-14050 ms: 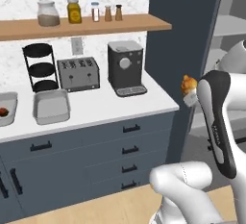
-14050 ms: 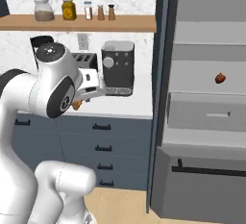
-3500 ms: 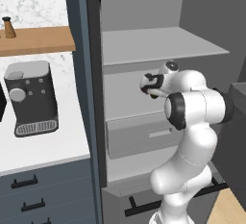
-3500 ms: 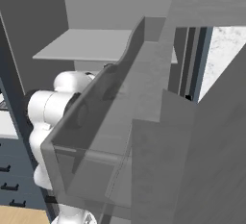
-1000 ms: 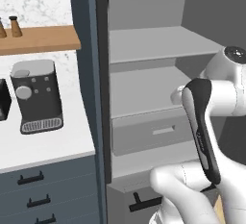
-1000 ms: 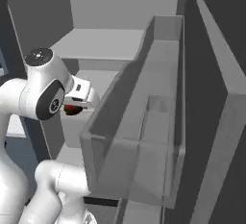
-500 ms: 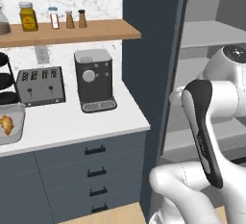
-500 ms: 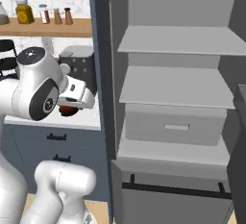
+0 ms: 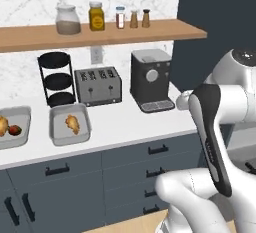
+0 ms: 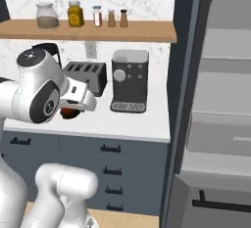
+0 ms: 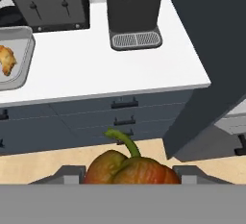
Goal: Place one bell pepper and one chicken drumstick in each tupperware on the nearby counter, to pack two identical lunches.
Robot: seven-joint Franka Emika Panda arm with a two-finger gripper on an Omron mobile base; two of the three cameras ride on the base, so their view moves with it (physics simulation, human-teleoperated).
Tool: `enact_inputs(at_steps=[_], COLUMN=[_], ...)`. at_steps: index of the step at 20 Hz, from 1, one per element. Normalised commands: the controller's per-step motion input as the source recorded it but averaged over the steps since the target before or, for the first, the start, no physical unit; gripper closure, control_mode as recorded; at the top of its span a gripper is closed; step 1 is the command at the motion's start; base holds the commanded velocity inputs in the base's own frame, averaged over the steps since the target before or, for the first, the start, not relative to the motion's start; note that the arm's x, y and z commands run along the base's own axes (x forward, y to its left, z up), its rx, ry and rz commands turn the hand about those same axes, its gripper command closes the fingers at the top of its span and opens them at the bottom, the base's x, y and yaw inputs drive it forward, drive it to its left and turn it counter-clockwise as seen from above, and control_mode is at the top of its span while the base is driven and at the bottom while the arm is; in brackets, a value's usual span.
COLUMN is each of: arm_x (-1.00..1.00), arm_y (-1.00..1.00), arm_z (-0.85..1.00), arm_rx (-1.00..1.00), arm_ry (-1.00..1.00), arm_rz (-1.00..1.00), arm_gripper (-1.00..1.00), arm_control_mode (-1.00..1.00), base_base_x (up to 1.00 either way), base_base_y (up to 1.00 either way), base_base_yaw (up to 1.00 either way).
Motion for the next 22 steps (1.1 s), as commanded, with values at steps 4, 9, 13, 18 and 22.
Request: enact_inputs(at_steps=[4, 9, 13, 18, 22], arm_x=[0.00, 0.00, 0.00, 0.27, 0.99], arm_y=[0.00, 0.00, 0.00, 0.19, 0.43], arm_z=[0.00, 0.00, 0.00, -0.39, -1.00], arm_rx=[0.00, 0.00, 0.00, 0.02, 0.00], arm_ry=[0.00, 0.00, 0.00, 0.08, 0.38], arm_rz=[0.00, 0.00, 0.00, 0.04, 0.14], arm_gripper=[1.00, 1.00, 1.00, 1.00, 1.00], arm_control_mode=[1.00, 1.00, 1.00, -1.00, -1.00], base_base_x=[0.56, 0.78, 0.80, 0.33, 0.00], base_base_y=[1.00, 1.00, 1.00, 0.52, 0.00], base_base_yaw=[0.00, 0.00, 0.02, 0.03, 0.00])
